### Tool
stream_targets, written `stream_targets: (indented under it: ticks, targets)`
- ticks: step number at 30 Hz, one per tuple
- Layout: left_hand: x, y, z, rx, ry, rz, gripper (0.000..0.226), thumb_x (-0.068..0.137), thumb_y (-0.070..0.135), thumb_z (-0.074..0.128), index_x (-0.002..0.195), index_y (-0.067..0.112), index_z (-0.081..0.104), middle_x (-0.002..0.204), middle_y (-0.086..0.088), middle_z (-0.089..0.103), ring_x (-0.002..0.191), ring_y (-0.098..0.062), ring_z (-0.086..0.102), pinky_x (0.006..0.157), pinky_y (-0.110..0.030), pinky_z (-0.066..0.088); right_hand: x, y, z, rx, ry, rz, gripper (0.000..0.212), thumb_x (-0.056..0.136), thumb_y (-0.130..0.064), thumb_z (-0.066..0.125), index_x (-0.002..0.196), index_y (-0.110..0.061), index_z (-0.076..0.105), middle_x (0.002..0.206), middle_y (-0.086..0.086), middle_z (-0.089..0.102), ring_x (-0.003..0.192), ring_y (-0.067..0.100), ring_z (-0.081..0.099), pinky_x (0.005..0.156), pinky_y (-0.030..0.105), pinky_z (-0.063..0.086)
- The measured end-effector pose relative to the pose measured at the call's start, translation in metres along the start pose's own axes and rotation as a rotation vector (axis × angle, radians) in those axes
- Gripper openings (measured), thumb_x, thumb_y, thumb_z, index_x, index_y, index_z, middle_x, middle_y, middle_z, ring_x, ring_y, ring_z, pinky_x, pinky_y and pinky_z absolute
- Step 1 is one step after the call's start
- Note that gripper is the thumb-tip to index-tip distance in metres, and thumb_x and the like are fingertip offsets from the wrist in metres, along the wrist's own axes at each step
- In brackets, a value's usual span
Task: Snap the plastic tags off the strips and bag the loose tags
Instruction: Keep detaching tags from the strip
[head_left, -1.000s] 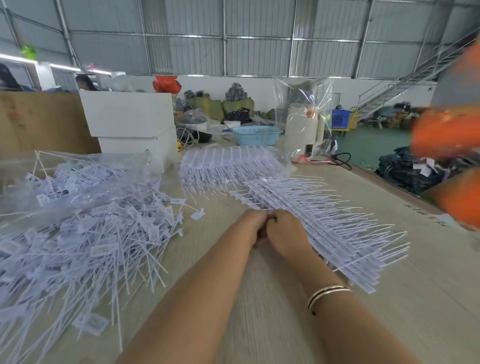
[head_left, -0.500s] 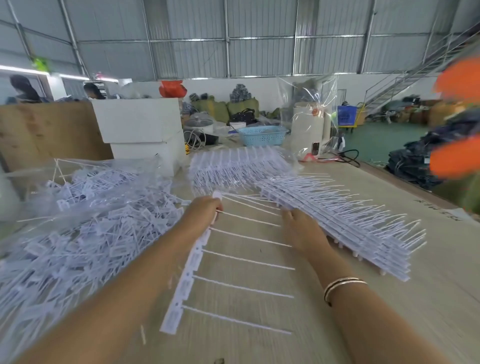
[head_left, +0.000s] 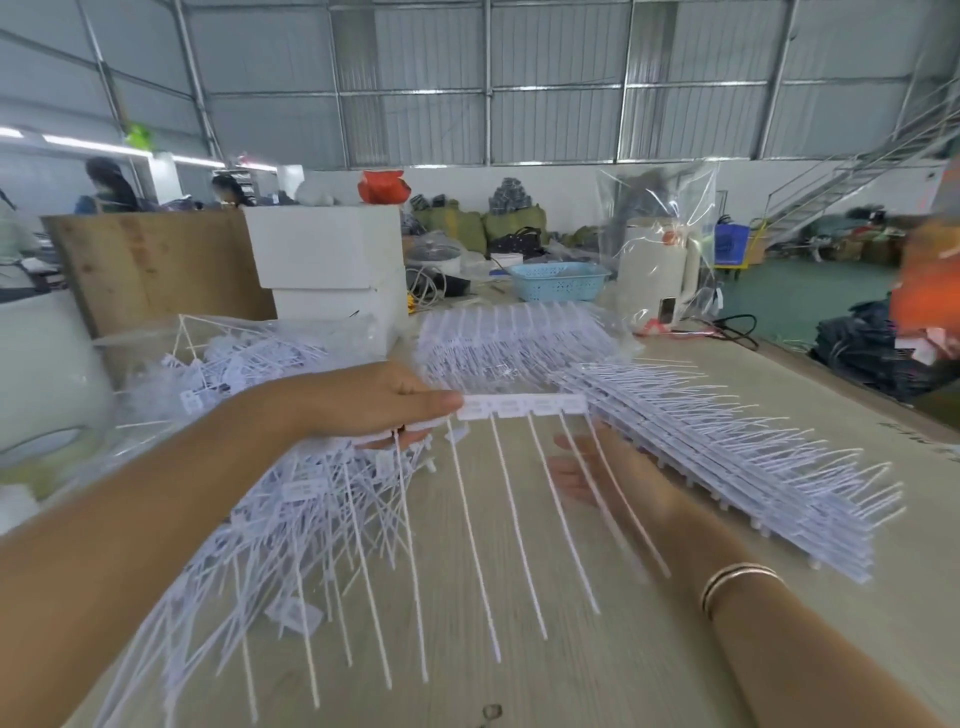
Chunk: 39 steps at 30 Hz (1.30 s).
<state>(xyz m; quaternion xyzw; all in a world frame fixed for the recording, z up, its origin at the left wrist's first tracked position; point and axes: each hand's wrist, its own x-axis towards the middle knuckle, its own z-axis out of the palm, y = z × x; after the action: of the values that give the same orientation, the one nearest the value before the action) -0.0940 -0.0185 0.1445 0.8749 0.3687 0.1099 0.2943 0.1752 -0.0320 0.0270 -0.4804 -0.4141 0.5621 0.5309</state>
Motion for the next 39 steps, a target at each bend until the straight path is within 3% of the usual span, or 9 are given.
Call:
stream_targets:
  ticks: [3, 8, 13, 15, 23, 27, 32, 36, 39]
  targets:
    - [0.002, -0.014, 0.007, 0.099, 0.004, -0.077, 0.059, 0.072, 0.076, 0.038, 0.044, 0.025, 0.052, 0.044, 0.007, 0.050, 0.039, -0.008, 0.043, 0.055, -0.012, 0.040, -0.003, 0.000, 0.008, 0.088, -0.112, 0.018, 0.047, 0.100, -0.047, 0.024, 0.113, -0.016, 0.056, 0.100, 0.018, 0.070, 0.087, 0.027, 0.068, 0.089, 0.040, 0.049]
    - [0.004, -0.031, 0.024, 0.319, -0.106, -0.272, 0.058, 0.084, 0.071, 0.038, 0.060, 0.020, 0.053, 0.059, 0.005, 0.056, 0.053, -0.011, 0.051, 0.066, -0.024, 0.042, -0.009, 0.001, 0.005, -0.015, -0.092, -0.139, 0.036, 0.099, -0.029, 0.041, 0.117, -0.008, 0.063, 0.072, 0.008, 0.067, 0.064, 0.016, 0.064, 0.056, 0.025, 0.052]
    - [0.022, -0.018, 0.069, 0.669, 0.232, -0.149, 0.026, 0.095, 0.036, 0.040, 0.098, 0.017, 0.058, 0.102, 0.000, 0.056, 0.092, -0.018, 0.054, 0.082, -0.035, 0.044, -0.010, 0.012, 0.013, -0.392, -0.093, -0.259, 0.023, 0.096, -0.006, 0.047, 0.106, -0.013, 0.066, 0.061, -0.005, 0.059, 0.059, 0.009, 0.051, 0.055, 0.017, 0.040]
    - [0.033, -0.007, 0.095, 0.578, 0.330, -0.069, 0.028, 0.098, 0.032, 0.035, 0.107, 0.016, 0.056, 0.110, 0.000, 0.055, 0.102, -0.020, 0.052, 0.089, -0.038, 0.041, -0.009, 0.014, 0.020, -0.392, -0.057, -0.307, 0.022, 0.096, -0.004, 0.047, 0.108, -0.011, 0.064, 0.060, -0.005, 0.055, 0.057, 0.008, 0.047, 0.052, 0.016, 0.036]
    - [0.048, 0.002, 0.145, 0.243, 0.532, -0.162, 0.042, 0.097, 0.044, 0.037, 0.061, 0.023, 0.038, 0.055, 0.005, 0.043, 0.059, -0.016, 0.045, 0.064, -0.033, 0.025, -0.016, 0.013, 0.029, -0.307, -0.087, -0.341, 0.014, 0.096, -0.020, 0.051, 0.100, -0.013, 0.063, 0.074, -0.005, 0.062, 0.064, 0.004, 0.054, 0.062, 0.015, 0.044]
    - [0.043, -0.002, 0.149, 0.190, 0.721, -0.083, 0.039, 0.098, 0.038, 0.039, 0.061, 0.025, 0.037, 0.055, 0.007, 0.042, 0.057, -0.013, 0.043, 0.065, -0.031, 0.028, -0.025, 0.011, 0.035, -0.450, -0.217, -0.304, 0.031, 0.099, -0.027, 0.045, 0.073, -0.015, 0.059, 0.064, -0.009, 0.062, 0.060, 0.007, 0.057, 0.061, 0.016, 0.045]
    - [0.042, -0.007, 0.146, -0.034, 0.809, -0.053, 0.017, 0.093, 0.027, 0.053, 0.077, 0.027, 0.046, 0.066, 0.015, 0.051, 0.063, 0.003, 0.048, 0.059, -0.018, 0.034, -0.030, 0.006, 0.033, -0.603, -0.257, -0.325, 0.037, 0.097, -0.031, 0.047, 0.074, -0.005, 0.060, 0.062, -0.003, 0.058, 0.061, 0.010, 0.054, 0.064, 0.015, 0.042]
    - [0.040, -0.014, 0.145, -0.255, 0.696, -0.124, 0.021, 0.089, 0.022, 0.059, 0.073, 0.030, 0.048, 0.074, 0.014, 0.057, 0.071, 0.005, 0.052, 0.060, -0.005, 0.036, -0.030, 0.008, 0.035, -0.561, -0.312, -0.322, 0.019, 0.093, -0.016, 0.056, 0.077, -0.009, 0.061, 0.065, -0.001, 0.057, 0.063, 0.011, 0.053, 0.068, 0.023, 0.040]
    - [0.039, -0.016, 0.144, -0.388, 0.665, -0.158, 0.016, 0.090, 0.023, 0.059, 0.076, 0.027, 0.052, 0.079, 0.003, 0.062, 0.078, -0.015, 0.061, 0.073, -0.024, 0.050, -0.029, 0.007, 0.034, -0.584, -0.344, -0.309, 0.017, 0.091, -0.016, 0.059, 0.082, -0.003, 0.063, 0.062, -0.004, 0.058, 0.063, 0.009, 0.053, 0.066, 0.016, 0.041]
